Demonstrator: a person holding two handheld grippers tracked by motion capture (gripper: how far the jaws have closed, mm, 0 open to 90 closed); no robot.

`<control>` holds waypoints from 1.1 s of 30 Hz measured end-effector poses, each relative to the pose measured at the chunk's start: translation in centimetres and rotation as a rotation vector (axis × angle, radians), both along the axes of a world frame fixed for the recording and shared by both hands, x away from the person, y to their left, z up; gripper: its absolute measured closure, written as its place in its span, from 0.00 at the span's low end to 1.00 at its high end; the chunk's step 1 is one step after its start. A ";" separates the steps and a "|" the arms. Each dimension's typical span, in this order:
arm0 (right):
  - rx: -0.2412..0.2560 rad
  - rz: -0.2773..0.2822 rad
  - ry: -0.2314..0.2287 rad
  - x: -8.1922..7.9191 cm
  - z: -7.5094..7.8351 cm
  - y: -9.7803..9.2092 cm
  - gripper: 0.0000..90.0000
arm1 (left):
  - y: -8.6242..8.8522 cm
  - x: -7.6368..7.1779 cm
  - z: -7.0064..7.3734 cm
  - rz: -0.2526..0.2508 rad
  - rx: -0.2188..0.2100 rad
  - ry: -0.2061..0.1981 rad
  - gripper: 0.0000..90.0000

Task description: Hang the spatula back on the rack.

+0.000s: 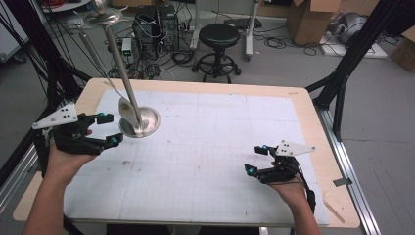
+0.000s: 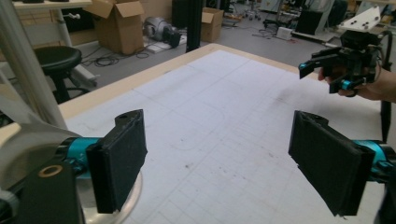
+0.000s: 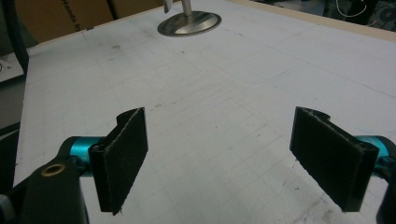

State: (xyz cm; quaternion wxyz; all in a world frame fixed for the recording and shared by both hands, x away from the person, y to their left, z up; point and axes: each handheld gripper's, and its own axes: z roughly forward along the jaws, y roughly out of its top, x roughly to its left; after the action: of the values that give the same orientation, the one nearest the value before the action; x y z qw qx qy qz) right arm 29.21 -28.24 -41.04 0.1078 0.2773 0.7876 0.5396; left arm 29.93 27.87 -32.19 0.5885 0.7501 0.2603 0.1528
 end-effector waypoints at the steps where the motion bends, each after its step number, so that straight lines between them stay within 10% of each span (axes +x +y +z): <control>1: -0.001 0.001 0.000 0.0 0.0 0.0 0.20 | -0.1 -0.1 -0.3 -0.003 -0.002 0.003 0.20; 16: -0.004 -0.001 -0.006 0.0 0.0 0.1 0.20 | -0.7 -0.9 -3.6 -0.043 -0.023 -0.003 0.15; 33: -0.006 -0.006 0.008 0.3 -0.3 0.0 0.20 | -2.3 -0.3 -6.9 -0.067 0.066 0.053 0.08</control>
State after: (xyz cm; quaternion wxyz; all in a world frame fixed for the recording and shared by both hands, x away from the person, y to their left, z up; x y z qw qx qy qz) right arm 29.55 -28.29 -41.34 0.1069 0.2815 0.7888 0.5358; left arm 29.62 25.59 -39.06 0.5612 0.7811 0.2453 0.1217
